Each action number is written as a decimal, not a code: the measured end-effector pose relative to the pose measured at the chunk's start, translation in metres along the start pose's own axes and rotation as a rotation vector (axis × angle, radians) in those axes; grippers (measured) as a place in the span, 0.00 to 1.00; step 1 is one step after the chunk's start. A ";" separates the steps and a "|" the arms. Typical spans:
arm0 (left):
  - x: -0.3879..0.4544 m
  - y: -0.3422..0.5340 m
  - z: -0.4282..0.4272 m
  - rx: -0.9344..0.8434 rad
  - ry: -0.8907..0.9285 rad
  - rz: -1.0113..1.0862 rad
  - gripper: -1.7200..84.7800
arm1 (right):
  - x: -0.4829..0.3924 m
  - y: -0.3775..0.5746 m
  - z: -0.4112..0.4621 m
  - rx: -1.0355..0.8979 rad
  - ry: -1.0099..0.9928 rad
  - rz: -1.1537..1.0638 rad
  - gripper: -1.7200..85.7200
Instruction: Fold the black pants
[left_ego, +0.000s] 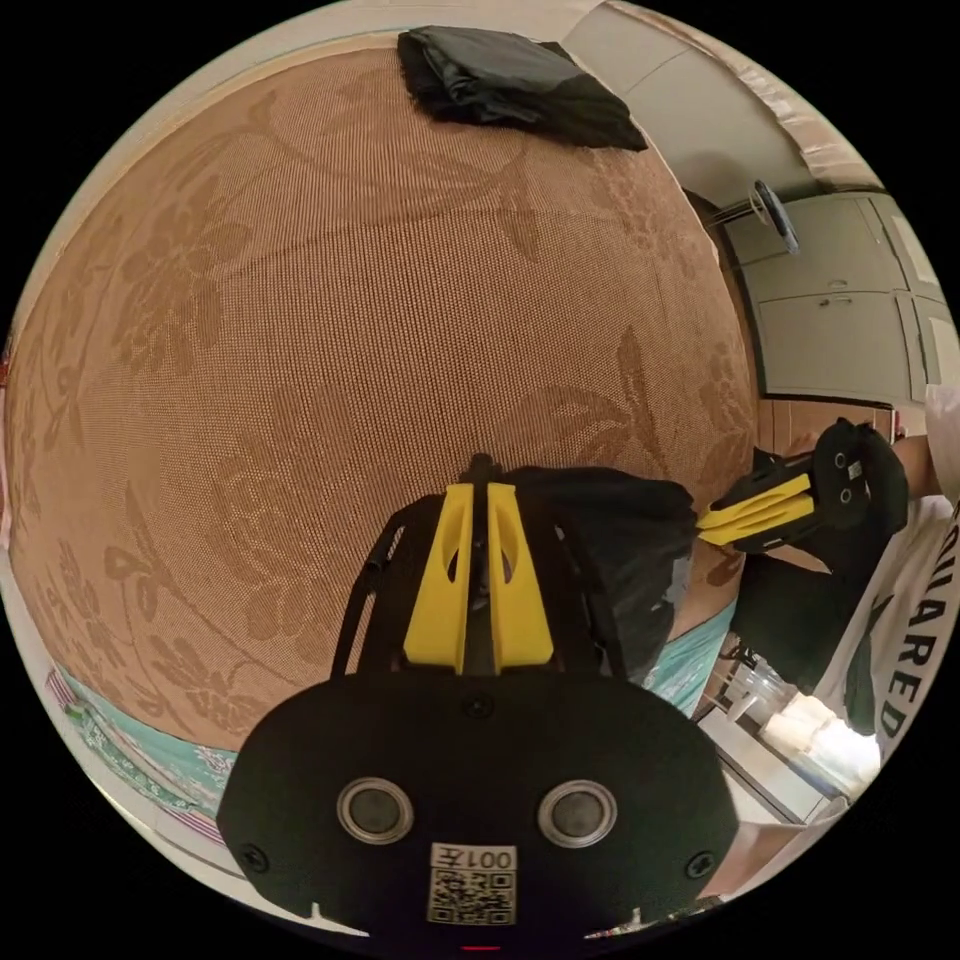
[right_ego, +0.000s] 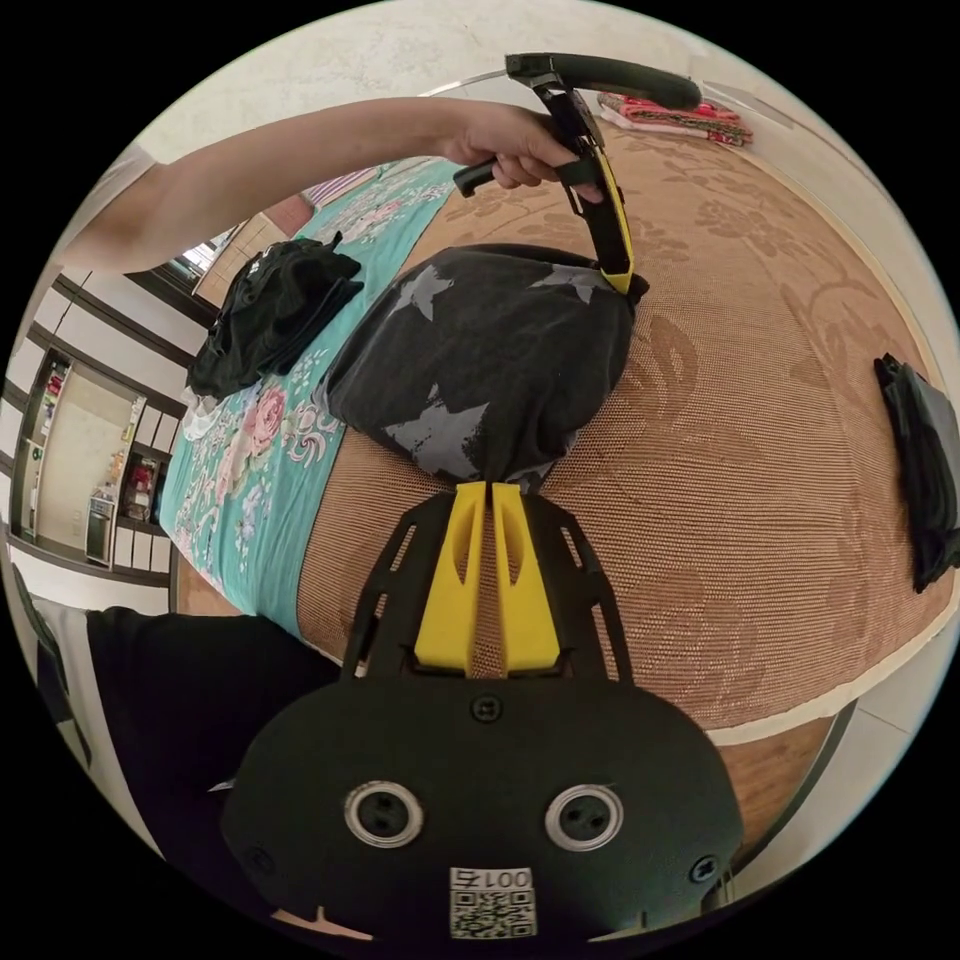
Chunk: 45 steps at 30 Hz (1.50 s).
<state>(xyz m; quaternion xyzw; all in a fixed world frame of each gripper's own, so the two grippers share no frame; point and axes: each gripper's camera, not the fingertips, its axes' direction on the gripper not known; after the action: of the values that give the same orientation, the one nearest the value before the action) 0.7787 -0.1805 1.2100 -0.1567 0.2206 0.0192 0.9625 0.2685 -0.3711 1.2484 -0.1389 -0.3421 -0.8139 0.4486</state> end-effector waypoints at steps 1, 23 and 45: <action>-0.003 0.007 -0.001 0.027 -0.015 -0.031 0.02 | 0.002 0.002 -0.001 0.007 0.004 -0.001 0.03; -0.056 0.220 0.061 0.397 0.012 -0.526 0.08 | 0.144 0.018 -0.062 0.060 0.087 0.090 0.04; 0.122 0.503 0.309 1.232 0.958 -1.904 0.09 | 0.297 0.024 -0.137 0.148 -0.260 0.711 0.13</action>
<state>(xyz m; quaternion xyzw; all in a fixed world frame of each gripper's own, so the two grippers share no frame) 0.9645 0.3895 1.2739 0.2340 0.3216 -0.8569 0.3279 0.1334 -0.6617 1.3179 -0.3180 -0.3843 -0.5563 0.6646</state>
